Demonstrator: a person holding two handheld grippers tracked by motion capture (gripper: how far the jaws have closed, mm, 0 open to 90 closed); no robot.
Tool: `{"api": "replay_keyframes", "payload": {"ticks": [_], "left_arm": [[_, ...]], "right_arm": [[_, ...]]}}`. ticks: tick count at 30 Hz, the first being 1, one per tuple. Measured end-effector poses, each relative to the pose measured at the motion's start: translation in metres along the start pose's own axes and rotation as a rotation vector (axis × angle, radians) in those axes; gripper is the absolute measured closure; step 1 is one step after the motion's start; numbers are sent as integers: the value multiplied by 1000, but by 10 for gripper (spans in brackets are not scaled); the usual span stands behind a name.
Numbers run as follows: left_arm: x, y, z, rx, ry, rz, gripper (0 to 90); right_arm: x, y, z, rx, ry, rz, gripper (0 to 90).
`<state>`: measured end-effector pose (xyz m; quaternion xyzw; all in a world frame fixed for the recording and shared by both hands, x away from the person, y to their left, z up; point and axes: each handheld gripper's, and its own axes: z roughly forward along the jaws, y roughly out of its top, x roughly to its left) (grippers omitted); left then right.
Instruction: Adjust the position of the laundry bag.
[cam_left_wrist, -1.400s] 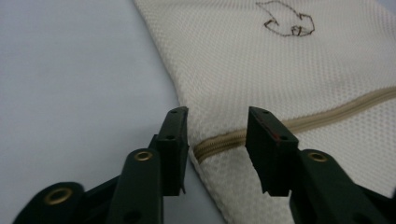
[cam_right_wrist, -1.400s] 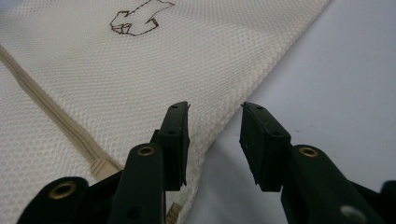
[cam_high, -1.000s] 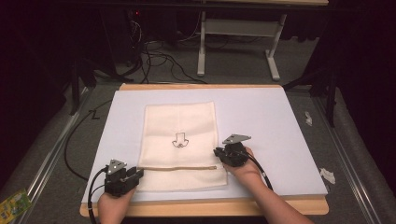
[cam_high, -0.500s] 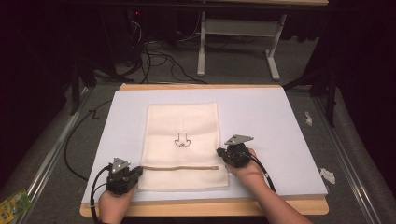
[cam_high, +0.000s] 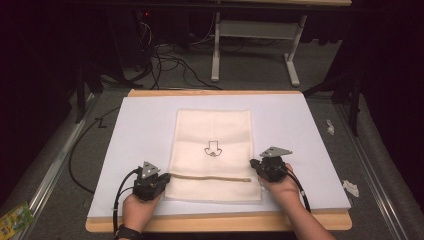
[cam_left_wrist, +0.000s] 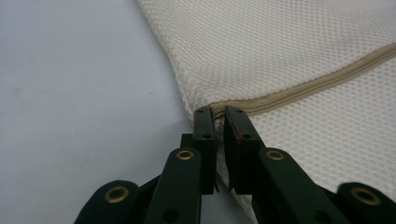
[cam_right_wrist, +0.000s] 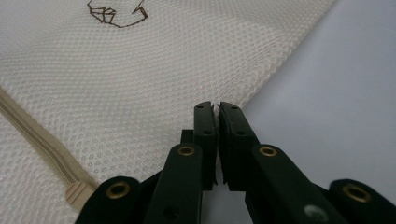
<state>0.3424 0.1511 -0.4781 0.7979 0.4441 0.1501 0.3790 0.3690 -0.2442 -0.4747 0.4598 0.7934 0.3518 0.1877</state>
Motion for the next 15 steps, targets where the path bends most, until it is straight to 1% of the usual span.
{"api": "replay_keyframes", "payload": {"ticks": [3, 5, 6, 8, 10, 11, 15], "left_arm": [[-9, 5, 6, 2, -28, 30, 840], [-15, 8, 10, 5, -49, 38, 841], [-15, 8, 10, 5, -49, 38, 841], [-24, 11, 14, 5, -71, 59, 841], [-28, 11, 15, 6, -78, 69, 841], [-29, 11, 15, 4, -69, 79, 840], [-33, 9, 13, -1, -69, 89, 839]], "right_arm": [[-11, -7, -6, -5, -22, 28, 870], [-18, -11, -10, -6, -36, 43, 868], [-18, -11, -10, -6, -36, 43, 868], [-27, -15, -16, -12, -56, 65, 868], [-32, -16, -18, -19, -64, 76, 867], [-33, -16, -19, -20, -67, 82, 868], [-36, -15, -16, -20, -69, 82, 868]]}}
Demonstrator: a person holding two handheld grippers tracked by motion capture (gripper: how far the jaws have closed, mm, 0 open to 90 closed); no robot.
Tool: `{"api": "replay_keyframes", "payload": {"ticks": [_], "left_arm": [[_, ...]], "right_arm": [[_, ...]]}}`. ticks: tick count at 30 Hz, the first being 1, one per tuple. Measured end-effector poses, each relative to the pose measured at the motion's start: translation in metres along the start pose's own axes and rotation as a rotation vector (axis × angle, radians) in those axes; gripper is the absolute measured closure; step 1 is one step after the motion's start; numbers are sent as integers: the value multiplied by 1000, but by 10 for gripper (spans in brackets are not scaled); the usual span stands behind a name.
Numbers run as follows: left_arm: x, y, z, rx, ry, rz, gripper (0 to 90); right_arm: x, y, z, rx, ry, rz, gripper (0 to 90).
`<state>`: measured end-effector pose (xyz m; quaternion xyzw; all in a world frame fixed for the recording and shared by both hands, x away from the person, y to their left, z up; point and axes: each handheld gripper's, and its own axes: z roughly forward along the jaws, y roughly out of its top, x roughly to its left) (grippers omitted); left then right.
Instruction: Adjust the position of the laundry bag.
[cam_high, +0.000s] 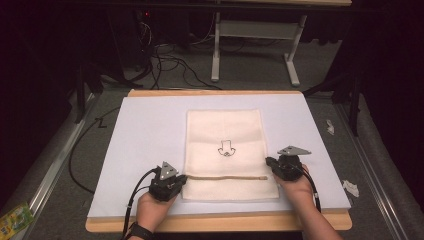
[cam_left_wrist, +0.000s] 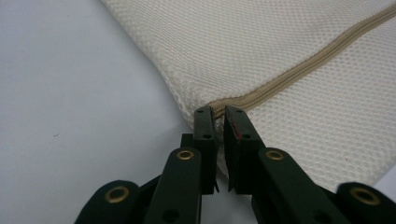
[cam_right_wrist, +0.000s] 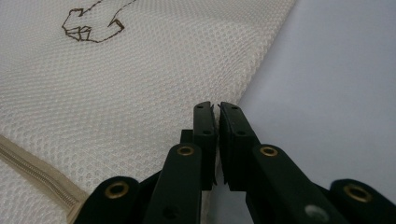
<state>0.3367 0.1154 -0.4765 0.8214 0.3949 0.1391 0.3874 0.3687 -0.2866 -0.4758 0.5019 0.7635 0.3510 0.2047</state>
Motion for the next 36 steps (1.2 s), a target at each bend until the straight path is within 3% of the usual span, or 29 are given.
{"api": "replay_keyframes", "payload": {"ticks": [19, 26, 29, 32, 36], "left_arm": [[10, -13, -8, -32, 49, -29, 825], [11, -14, -10, -37, 43, -42, 787], [12, -13, -11, -43, 48, -57, 696], [16, -12, -17, -72, 53, -92, 591], [20, -11, -24, -103, 61, -107, 530]], "right_arm": [[10, 9, 13, 1, 39, -26, 844], [8, 9, 13, -5, 50, -6, 719], [7, 9, 11, -16, 57, -3, 661], [5, 10, 6, -47, 44, 8, 533], [4, 10, -2, -76, 36, 19, 468]]}}
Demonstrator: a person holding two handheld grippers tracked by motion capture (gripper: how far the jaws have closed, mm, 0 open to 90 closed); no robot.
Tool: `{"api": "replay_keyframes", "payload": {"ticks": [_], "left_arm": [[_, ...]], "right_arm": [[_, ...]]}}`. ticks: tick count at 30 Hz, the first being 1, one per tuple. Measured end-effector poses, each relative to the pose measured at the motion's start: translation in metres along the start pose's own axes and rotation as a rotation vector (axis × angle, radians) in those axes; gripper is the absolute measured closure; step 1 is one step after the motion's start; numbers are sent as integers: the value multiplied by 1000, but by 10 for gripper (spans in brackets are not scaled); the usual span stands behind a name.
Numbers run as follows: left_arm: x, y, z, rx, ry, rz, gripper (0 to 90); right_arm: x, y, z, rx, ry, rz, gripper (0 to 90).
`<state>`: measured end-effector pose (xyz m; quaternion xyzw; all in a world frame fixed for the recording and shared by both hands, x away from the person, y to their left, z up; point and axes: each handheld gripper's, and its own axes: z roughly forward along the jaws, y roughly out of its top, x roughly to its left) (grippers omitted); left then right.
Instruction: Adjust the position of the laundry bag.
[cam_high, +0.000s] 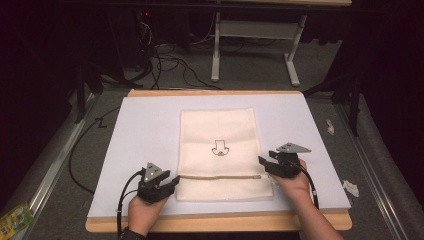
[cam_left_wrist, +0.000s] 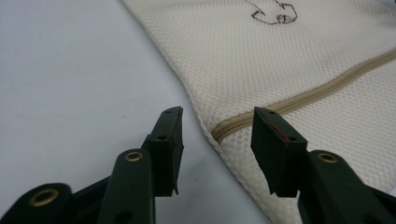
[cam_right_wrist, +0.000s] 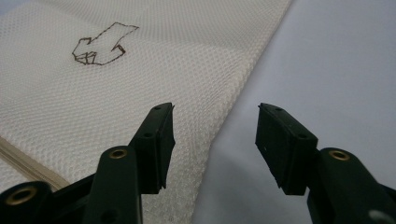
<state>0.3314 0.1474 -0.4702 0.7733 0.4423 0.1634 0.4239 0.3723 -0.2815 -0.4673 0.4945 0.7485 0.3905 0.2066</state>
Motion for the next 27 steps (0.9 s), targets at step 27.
{"api": "replay_keyframes", "payload": {"ticks": [27], "left_arm": [[0, 8, -8, -73, 7, 7, 422]], "right_arm": [[0, -30, -42, 29, 67, 39, 595]]}}
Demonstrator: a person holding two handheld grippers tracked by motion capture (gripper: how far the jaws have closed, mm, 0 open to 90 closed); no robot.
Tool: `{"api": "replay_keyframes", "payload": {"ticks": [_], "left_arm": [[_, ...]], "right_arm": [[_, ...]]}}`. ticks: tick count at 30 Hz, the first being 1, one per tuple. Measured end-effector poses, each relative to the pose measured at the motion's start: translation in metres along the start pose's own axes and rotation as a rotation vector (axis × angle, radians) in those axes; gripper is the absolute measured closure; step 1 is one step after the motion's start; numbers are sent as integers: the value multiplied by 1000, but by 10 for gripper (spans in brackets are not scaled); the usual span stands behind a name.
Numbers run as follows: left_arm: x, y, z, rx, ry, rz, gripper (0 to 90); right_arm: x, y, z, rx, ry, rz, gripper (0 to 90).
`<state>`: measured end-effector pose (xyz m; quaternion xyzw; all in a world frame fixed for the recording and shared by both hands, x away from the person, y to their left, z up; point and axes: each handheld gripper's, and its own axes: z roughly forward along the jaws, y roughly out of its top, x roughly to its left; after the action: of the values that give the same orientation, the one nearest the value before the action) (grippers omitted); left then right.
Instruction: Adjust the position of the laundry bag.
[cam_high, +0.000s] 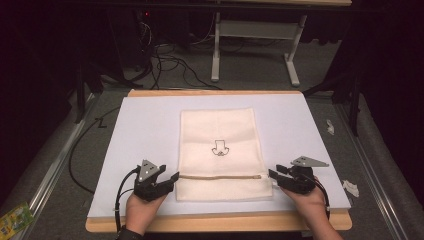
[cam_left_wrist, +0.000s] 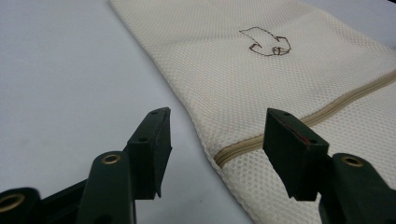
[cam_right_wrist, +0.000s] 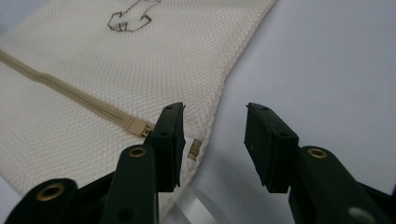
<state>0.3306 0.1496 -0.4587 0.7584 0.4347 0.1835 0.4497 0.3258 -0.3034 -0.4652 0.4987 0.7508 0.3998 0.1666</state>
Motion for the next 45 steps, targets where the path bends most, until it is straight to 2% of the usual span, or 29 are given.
{"api": "replay_keyframes", "payload": {"ticks": [4, 6, 12, 15, 21, 24, 29, 34, 38, 42, 43, 44, 45], "left_arm": [[-1, -1, 2, 4, -1, 1, 422], [-3, -3, 3, 11, -4, 6, 422], [-5, -3, 4, 12, -5, 17, 420], [-5, -3, 4, 15, -7, 22, 420], [-4, -3, 3, 10, -11, 18, 420], [-4, -3, 2, 10, -12, 16, 421], [-4, -2, 1, 14, -17, 13, 424], [-6, -1, 2, 15, -18, 19, 424], [-8, -1, 3, 18, -21, 30, 431], [-14, 1, 4, 19, -38, 41, 444], [-19, 1, 5, 19, -56, 52, 458], [-19, 1, 5, 19, -56, 52, 469], [-25, 2, 6, 20, -75, 66, 475]], "right_arm": [[5, 0, 10, 38, 4, -33, 649], [7, -1, 13, 59, 1, -35, 662], [8, -3, 16, 76, 27, -29, 682], [10, -4, 17, 84, 25, -29, 703], [8, -5, 17, 77, 35, -10, 724], [10, -5, 18, 82, 28, -20, 783], [12, -4, 17, 87, 29, -33, 831], [15, -2, 15, 91, 25, -67, 853], [18, 0, 12, 68, 27, -74, 856], [20, 3, 7, 35, 24, -89, 857], [21, 4, 6, 32, 24, -93, 857], [21, 4, 6, 32, 24, -93, 857], [22, 5, 6, 31, 21, -101, 857]]}}
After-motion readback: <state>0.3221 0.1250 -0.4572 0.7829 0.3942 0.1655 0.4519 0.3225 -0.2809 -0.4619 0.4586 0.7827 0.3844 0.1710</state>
